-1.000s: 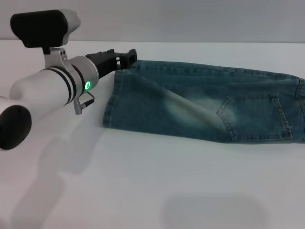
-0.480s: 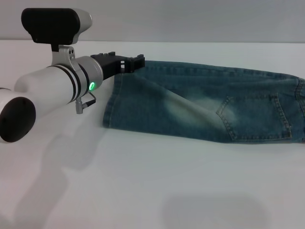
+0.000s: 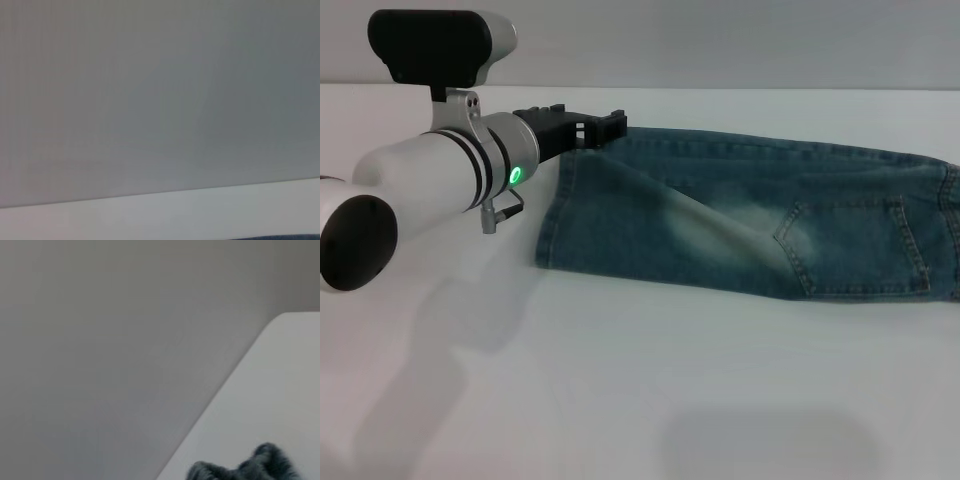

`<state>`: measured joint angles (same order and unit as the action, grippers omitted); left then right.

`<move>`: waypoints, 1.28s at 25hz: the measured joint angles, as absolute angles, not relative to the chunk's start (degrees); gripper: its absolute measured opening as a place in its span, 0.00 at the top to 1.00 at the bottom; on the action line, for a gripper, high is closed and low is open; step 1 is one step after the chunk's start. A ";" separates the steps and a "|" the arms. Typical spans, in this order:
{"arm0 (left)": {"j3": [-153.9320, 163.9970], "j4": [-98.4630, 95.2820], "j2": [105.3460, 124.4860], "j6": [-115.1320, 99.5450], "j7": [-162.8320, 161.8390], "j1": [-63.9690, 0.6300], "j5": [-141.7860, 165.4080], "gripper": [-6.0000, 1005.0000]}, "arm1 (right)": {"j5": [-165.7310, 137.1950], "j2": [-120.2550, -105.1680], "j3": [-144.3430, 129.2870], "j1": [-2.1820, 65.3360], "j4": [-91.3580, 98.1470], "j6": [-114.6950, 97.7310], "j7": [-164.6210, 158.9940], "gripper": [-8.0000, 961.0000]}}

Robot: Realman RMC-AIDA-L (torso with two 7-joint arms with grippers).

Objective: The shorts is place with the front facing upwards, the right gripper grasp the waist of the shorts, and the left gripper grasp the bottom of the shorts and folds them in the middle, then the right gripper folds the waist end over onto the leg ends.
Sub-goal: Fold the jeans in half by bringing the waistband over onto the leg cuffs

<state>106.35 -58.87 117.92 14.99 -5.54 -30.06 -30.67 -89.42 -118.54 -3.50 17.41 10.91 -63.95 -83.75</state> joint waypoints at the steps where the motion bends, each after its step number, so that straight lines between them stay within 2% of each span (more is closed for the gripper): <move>1: 106.35 -58.86 117.96 14.98 -5.53 -30.06 -30.67 0.18 | -89.42 -118.54 -3.33 17.04 10.89 -63.84 -83.89 0.49; 9: 106.25 -58.57 118.03 14.96 -5.53 -30.18 -30.68 0.18 | -89.26 -118.49 -3.18 15.41 10.94 -63.63 -85.43 0.49; 32: 105.58 -58.71 117.86 14.96 -5.19 -30.94 -30.67 0.18 | -90.52 -118.35 -8.10 18.28 12.30 -61.07 -89.80 0.50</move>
